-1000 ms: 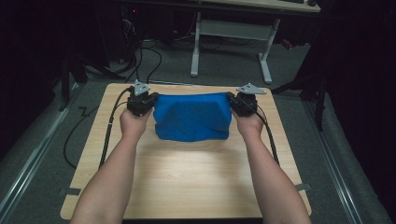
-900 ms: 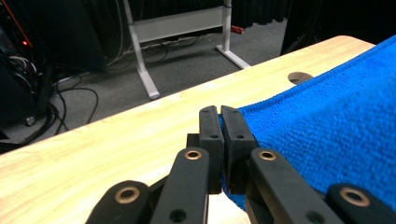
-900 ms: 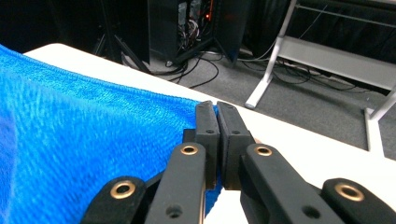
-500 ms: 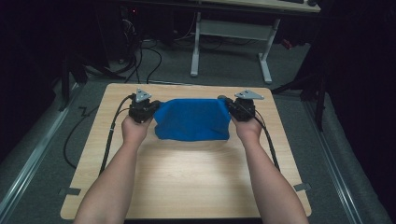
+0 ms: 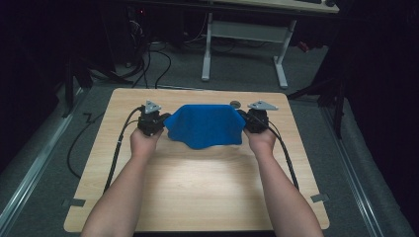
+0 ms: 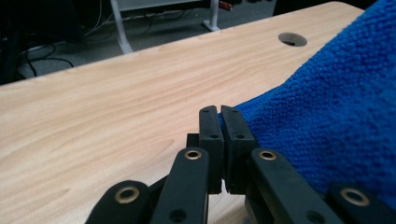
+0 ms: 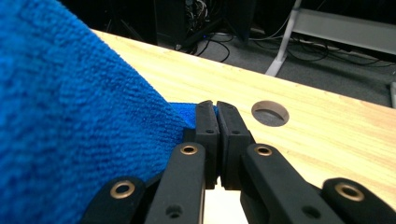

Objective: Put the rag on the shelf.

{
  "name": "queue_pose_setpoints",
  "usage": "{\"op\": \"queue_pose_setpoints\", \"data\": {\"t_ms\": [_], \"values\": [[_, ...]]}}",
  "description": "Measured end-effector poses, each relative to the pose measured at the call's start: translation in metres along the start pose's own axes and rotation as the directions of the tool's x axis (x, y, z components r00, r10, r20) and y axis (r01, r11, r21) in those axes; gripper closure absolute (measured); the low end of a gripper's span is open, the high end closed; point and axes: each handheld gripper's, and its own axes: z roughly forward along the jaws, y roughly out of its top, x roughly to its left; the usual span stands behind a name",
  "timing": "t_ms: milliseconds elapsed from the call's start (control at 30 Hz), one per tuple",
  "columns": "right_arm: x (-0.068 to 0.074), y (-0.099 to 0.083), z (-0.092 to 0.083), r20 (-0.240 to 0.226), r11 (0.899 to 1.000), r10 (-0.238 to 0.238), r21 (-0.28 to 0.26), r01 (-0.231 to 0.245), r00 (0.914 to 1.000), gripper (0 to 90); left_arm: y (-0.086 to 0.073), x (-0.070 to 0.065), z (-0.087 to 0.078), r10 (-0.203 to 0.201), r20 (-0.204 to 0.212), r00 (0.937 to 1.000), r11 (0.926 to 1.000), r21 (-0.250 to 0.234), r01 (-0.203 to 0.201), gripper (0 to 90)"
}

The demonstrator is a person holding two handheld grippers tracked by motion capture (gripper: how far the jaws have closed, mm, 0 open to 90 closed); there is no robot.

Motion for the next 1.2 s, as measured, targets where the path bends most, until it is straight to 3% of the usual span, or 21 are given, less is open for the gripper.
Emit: {"op": "queue_pose_setpoints", "data": {"t_ms": [333, 833, 1133, 1200], "values": [[-0.001, -0.017, 0.003, -0.002, 1.0, 0.016, 0.022, -0.016, 0.9999, 88.8, -0.012, -0.003, 0.007, -0.018, 0.031, 0.9994, 0.9994, 0.031, 0.017, 88.1], [-0.004, -0.038, 0.005, -0.008, 0.998, 0.043, 0.051, -0.042, 0.9991, 88.5, -0.029, -0.007, 0.014, -0.059, 0.06, 0.9965, 0.9975, 0.042, 0.057, 87.4], [-0.014, -0.043, -0.002, 0.009, 0.996, 0.087, 0.033, -0.087, 0.9962, 74.8, -0.033, 0.001, 0.007, -0.11, 0.038, 0.9932, 0.9935, 0.032, 0.109, 63.6], [-0.015, -0.042, -0.004, 0.013, 0.995, 0.094, 0.034, -0.095, 0.9954, 73.8, -0.033, 0.001, 0.005, -0.112, 0.034, 0.9931, 0.9934, 0.03, 0.111, 63.1]]}}
